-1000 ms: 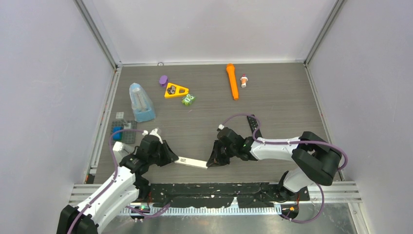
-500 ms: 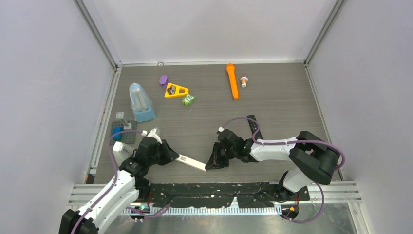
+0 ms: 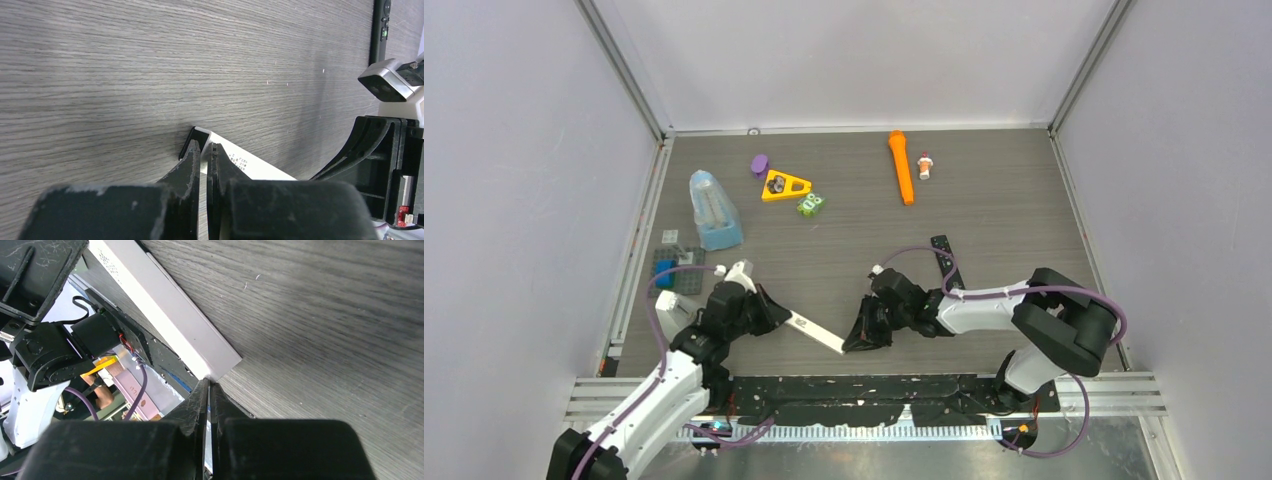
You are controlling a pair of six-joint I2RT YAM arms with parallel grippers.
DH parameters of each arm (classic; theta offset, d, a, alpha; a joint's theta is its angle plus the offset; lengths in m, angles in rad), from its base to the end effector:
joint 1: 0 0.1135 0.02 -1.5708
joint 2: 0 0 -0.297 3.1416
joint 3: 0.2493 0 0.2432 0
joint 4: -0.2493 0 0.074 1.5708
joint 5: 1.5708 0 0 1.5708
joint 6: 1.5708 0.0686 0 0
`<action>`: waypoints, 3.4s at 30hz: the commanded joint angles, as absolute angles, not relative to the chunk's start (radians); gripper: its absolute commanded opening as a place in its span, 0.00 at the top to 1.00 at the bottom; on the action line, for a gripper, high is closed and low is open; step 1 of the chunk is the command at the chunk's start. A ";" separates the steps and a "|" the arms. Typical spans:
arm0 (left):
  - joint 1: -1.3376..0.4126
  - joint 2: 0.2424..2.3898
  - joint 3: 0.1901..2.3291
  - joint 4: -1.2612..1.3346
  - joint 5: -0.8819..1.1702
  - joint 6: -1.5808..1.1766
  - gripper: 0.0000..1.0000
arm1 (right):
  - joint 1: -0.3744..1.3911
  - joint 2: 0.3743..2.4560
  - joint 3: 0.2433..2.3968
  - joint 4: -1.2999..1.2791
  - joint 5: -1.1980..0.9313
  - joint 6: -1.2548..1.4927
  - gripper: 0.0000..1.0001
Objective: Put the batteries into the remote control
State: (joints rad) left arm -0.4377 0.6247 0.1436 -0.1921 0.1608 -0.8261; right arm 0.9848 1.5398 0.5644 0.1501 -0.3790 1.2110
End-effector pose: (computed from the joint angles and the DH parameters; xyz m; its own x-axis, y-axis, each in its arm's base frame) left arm 0.1100 -0.0636 0.1430 -0.7737 -0.4393 -0.4565 -0.0548 0.7643 -0.6425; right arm 0.1371 0.2524 0.1477 -0.9974 0.0697 0.0156 0.0589 0.6802 0.7306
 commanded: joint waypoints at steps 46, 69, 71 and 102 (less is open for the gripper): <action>-0.463 0.364 0.963 -1.123 -0.045 -0.691 0.00 | 1.208 1.720 1.061 -0.296 0.330 0.356 0.76; -0.463 0.317 0.986 -1.197 -0.100 -0.681 0.00 | 0.706 1.622 0.906 -0.309 0.332 0.473 0.55; -0.463 0.315 0.986 -1.196 -0.101 -0.679 0.01 | 0.706 1.609 0.902 -0.313 0.335 0.478 0.38; -0.463 0.158 1.122 -1.187 -0.274 -0.526 0.01 | 0.704 -0.008 1.049 -0.858 0.799 0.412 0.05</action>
State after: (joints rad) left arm -0.4629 0.1757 1.1271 -1.2243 -0.2478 -0.5587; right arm 0.7052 0.0063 1.0100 -0.8036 0.7334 0.4446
